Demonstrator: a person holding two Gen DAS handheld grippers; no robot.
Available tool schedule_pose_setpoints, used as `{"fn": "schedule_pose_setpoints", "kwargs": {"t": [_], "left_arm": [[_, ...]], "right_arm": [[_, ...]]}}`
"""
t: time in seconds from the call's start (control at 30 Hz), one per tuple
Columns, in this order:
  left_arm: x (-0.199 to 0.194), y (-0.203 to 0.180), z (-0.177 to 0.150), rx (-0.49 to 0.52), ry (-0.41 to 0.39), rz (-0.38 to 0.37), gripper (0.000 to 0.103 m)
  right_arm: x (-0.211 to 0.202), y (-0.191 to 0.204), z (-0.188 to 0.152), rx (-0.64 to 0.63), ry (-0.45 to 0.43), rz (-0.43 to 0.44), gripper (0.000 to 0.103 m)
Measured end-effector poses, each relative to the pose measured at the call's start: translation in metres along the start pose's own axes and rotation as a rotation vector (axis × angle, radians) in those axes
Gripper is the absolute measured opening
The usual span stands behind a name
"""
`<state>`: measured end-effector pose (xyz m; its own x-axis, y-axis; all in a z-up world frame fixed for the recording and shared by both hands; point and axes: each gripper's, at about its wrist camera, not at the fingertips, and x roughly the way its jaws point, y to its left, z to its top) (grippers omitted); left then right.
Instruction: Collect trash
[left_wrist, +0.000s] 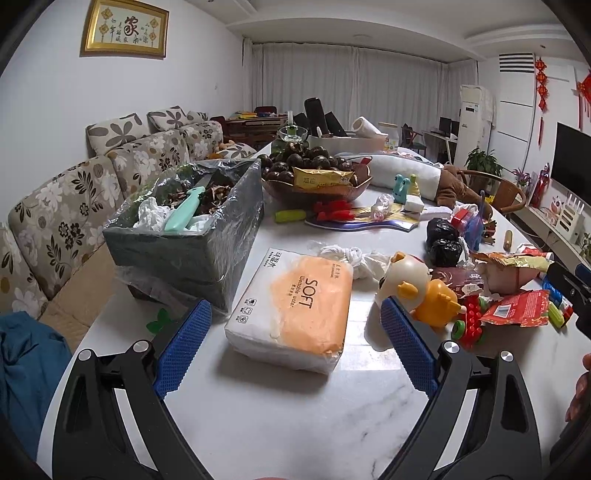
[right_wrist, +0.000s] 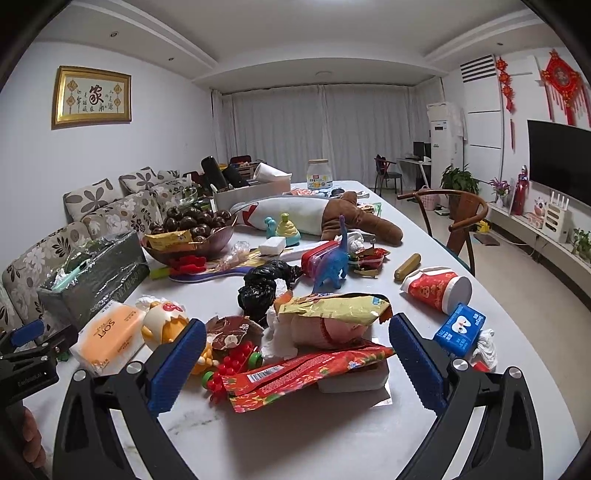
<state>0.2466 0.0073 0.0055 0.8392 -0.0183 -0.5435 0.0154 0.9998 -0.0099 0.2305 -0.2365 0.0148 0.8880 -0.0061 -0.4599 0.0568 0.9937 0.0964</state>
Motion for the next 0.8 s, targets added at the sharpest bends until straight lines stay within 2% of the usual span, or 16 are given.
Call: {"fn": "schedule_pose_setpoints", "kwargs": {"t": [0.8], "left_arm": [[-0.0002, 0.004, 0.0014, -0.018, 0.002, -0.007, 0.091]], "right_arm": [[0.0035, 0.005, -0.0033, -0.028, 0.013, 0.003, 0.098]]}}
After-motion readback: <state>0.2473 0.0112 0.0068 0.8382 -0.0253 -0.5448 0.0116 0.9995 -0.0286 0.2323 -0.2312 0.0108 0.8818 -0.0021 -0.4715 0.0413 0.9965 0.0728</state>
